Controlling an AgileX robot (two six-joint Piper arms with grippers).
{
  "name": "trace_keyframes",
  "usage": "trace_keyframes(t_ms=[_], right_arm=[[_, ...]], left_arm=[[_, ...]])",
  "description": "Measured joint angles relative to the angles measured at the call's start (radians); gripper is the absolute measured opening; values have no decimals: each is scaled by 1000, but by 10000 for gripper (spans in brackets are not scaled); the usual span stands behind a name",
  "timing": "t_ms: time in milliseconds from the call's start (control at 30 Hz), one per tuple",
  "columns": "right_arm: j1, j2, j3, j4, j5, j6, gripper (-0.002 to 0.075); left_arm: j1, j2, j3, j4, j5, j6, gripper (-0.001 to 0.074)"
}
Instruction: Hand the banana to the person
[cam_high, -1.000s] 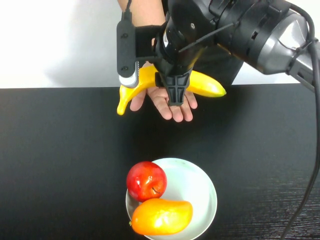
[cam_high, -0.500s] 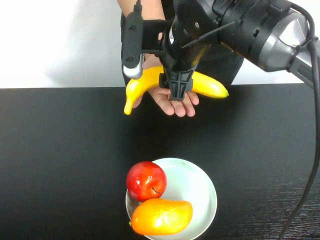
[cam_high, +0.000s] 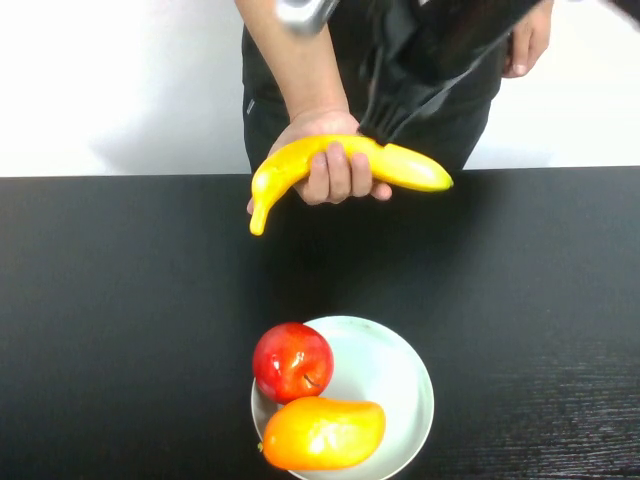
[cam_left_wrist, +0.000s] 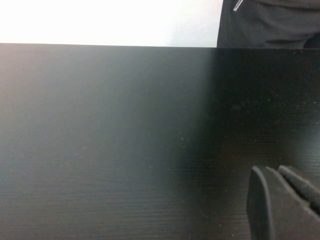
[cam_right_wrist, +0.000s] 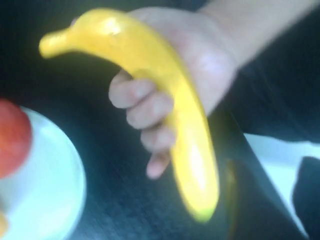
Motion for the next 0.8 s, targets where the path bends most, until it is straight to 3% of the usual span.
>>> trace_keyframes(t_ms=[267, 400, 633, 800], right_arm=[[0, -255, 295, 141, -2, 165, 31], [0, -323, 361, 126, -2, 152, -8], [0, -409, 522, 91, -4, 233, -9], [-30, -528, 744, 65, -179, 265, -9]], left_arm=[[0, 0, 0, 0, 0, 0, -4], [0, 0, 0, 0, 0, 0, -4], [0, 0, 0, 0, 0, 0, -4], [0, 0, 0, 0, 0, 0, -4]])
